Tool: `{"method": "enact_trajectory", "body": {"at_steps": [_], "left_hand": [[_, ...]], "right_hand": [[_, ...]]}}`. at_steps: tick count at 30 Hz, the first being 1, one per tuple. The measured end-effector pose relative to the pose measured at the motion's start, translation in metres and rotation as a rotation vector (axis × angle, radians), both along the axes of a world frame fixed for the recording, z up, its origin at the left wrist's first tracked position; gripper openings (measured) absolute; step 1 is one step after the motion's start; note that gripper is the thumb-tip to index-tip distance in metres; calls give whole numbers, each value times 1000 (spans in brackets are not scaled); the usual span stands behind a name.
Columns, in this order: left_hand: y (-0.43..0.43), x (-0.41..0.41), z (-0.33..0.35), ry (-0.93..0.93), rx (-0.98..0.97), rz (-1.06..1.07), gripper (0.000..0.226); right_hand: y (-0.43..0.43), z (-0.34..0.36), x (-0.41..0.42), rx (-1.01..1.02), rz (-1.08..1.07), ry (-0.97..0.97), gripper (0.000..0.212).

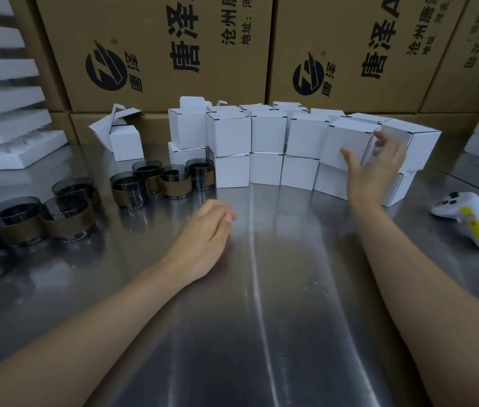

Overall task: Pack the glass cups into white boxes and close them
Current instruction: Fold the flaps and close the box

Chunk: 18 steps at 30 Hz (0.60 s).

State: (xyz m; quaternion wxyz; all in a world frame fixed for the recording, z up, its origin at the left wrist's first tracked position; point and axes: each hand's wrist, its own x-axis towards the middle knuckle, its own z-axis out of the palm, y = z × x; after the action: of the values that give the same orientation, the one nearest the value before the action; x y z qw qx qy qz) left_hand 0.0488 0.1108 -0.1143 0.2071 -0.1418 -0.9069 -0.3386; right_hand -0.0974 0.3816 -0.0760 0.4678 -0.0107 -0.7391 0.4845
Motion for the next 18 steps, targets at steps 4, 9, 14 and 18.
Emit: {"method": "enact_trajectory", "body": {"at_steps": [4, 9, 14, 18], "left_hand": [[1, 2, 2, -27, -29, 2, 31], [1, 1, 1, -30, -56, -4, 30], [-5, -7, 1, -8, -17, 106, 28], [-5, -4, 3, 33, 29, 141, 27]], "right_hand": [[-4, -8, 1, 34, -3, 20, 53], [-2, -17, 1, 45, -25, -51, 53], [-12, -18, 9, 174, -172, -98, 58], [-58, -17, 36, 230, -55, 1, 40]]}}
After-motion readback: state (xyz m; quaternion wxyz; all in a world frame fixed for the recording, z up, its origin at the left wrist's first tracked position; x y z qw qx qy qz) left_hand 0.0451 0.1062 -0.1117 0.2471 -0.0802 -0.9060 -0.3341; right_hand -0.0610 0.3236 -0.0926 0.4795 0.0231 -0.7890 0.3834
